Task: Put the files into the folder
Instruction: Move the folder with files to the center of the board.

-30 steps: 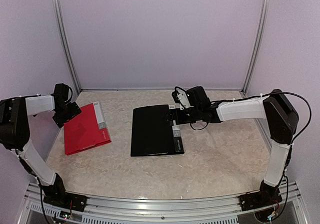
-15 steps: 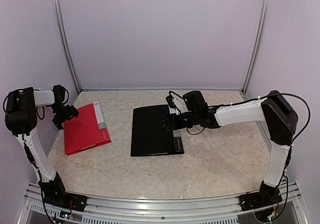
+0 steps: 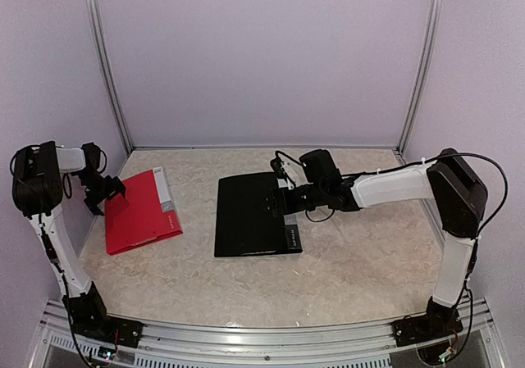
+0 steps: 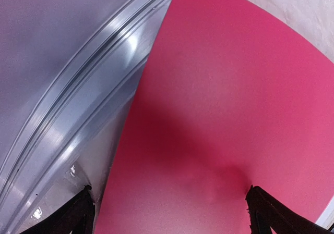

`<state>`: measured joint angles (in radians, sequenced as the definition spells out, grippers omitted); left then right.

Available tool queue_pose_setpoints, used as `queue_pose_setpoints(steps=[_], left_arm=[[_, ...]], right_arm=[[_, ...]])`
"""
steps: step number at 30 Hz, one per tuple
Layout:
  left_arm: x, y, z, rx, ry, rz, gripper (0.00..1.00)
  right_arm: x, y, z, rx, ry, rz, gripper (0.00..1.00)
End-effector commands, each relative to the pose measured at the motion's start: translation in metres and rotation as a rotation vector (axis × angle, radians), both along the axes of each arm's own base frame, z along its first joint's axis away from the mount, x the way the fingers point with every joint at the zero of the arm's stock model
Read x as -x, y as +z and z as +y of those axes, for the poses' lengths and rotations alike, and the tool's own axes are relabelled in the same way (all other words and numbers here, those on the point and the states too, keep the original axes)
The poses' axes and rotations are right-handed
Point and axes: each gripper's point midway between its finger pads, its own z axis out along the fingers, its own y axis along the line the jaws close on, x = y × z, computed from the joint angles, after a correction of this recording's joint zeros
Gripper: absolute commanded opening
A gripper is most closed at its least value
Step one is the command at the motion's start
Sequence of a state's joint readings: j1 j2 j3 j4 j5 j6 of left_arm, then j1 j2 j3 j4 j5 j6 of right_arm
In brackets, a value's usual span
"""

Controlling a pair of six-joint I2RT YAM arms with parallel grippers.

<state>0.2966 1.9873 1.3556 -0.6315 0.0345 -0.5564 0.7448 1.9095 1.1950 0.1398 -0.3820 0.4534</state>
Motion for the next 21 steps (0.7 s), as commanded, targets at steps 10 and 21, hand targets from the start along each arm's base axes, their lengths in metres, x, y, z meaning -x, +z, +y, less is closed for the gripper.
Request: queue_pose_setpoints(steps=[10,21], left_arm=[[-0.014,-0.037,-0.026,-0.022,-0.294,0.1,0.93],[-0.021,-0.039,-0.045,-0.219,-0.504,0.192,0.89]], right_arm=[[-0.004,-0.009,0.002,0.033,0.005,0.008,0.92],[-0.004,-0.009,0.003,0.046,0.002,0.021,0.92]])
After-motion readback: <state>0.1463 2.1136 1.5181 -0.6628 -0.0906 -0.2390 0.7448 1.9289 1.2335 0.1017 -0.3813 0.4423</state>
